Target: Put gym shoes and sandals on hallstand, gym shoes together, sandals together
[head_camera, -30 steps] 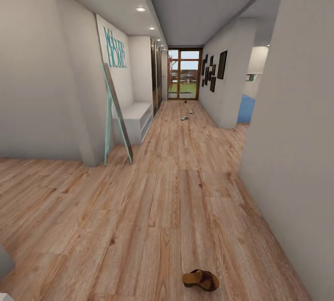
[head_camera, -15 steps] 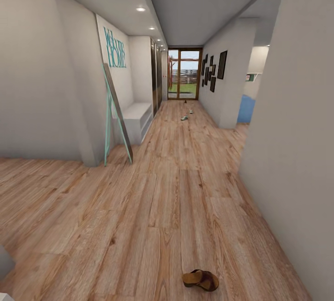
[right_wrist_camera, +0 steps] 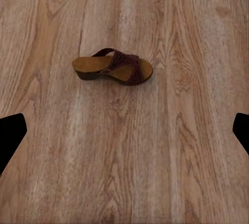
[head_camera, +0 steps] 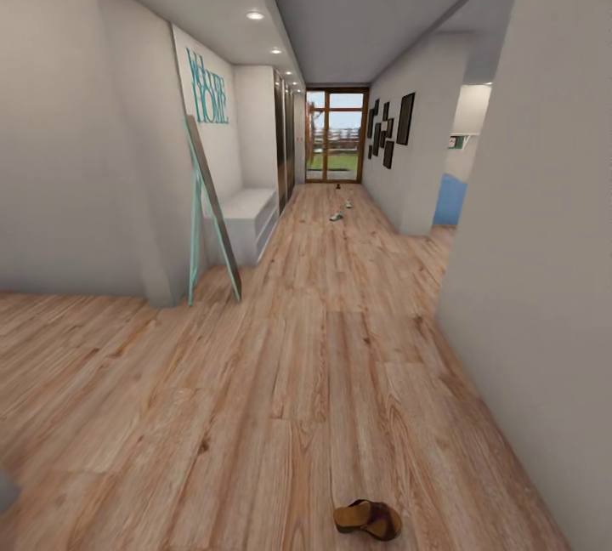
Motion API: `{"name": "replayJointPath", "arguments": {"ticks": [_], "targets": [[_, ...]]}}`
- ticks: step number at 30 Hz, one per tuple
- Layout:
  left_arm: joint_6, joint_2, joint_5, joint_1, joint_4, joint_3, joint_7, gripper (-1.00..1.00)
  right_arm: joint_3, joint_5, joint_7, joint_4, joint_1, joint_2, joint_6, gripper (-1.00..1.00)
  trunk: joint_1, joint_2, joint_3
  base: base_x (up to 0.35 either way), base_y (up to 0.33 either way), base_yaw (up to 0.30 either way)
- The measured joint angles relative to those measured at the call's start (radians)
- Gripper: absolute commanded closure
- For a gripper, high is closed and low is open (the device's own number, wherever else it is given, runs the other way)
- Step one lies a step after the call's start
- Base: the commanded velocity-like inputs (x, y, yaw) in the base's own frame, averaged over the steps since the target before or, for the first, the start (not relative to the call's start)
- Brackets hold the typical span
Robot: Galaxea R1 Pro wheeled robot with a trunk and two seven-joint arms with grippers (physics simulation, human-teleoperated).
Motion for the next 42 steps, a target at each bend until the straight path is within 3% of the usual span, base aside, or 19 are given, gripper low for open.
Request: {"name": "replayJointPath", "arguments": {"ticks": [17,42], "targets": [[0.000,0.000,0.000,0.000,0.000,0.000,0.000,-1.00,0.000,0.000,0.001,0.001,0.000,0.000,0.000,-1.00,0.000,0.000,0.000,0.199,0.140,-0.238],[0.010,0.005,-0.002,-0.016,-0.009,-0.001,0.002,-1.00,-0.001,0.000,0.001,0.000,0.000,-0.001,0.001,-1.00,0.000,0.000,0.000,0.018,0.014,-0.267]]}}
